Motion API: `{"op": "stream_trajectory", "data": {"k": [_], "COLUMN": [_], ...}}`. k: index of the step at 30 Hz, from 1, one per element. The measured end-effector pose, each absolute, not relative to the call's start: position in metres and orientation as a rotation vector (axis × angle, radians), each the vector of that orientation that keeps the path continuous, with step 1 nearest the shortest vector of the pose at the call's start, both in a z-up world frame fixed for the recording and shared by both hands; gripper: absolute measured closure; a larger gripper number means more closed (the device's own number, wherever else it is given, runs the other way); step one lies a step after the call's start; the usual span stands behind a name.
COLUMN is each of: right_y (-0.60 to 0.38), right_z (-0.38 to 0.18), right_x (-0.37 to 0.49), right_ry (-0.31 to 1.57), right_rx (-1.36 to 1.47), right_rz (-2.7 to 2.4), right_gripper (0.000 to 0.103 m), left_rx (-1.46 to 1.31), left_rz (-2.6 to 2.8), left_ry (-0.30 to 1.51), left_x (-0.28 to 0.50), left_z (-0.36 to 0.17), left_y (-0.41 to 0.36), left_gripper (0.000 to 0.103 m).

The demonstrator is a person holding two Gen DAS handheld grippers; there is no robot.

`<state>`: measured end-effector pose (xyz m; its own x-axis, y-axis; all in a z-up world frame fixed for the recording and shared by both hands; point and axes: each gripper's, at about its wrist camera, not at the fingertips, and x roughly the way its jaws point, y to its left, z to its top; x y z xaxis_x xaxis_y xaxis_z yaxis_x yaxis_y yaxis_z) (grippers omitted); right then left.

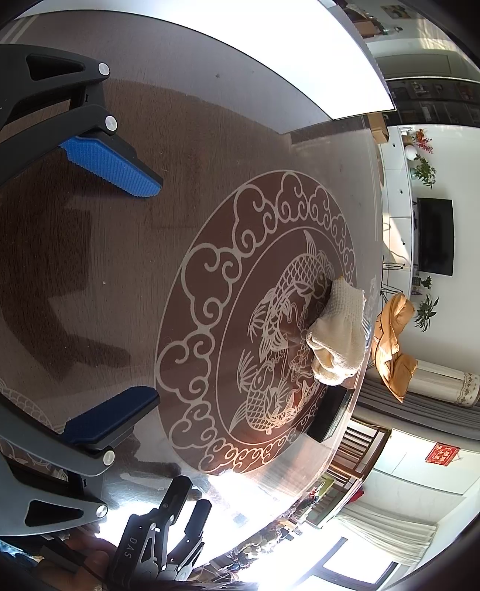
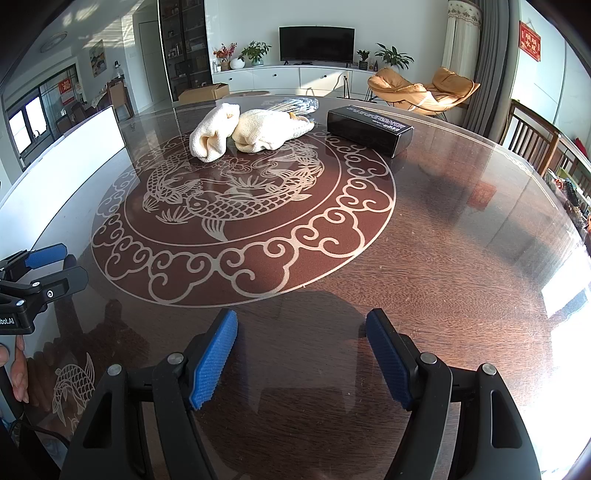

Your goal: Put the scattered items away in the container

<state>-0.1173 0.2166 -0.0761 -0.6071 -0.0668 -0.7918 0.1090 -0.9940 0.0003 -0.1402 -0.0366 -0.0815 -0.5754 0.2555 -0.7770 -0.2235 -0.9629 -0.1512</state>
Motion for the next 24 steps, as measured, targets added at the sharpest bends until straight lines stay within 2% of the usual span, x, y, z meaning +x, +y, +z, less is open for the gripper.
{"op": "stream_trajectory", "data": {"k": [16, 19, 24], "right_y": [0.213, 0.214, 0.204], "right_z": [-0.077, -0.067, -0.019], "right_x": [-0.127, -0.159, -0.256], "right_ry": [0.083, -0.004, -0.206], "right_rx": [1.338, 1.312, 1.165], "right_rz": [-2.712, -2.69, -2.747], "right_gripper": [0.025, 0.025, 0.025], "left_rx": [-1.274, -1.274, -1.274], "left_rz": [2.567, 2.567, 2.567], "left_ry": [-0.06, -0.061, -0.057], "left_x": [-0.139, -0.139, -0.139], "left_z": [-0.081, -0.081, -0.08], "left_y": [-0.038, -0.038, -0.038], "left_gripper": [0.0, 0.0, 0.0]}}
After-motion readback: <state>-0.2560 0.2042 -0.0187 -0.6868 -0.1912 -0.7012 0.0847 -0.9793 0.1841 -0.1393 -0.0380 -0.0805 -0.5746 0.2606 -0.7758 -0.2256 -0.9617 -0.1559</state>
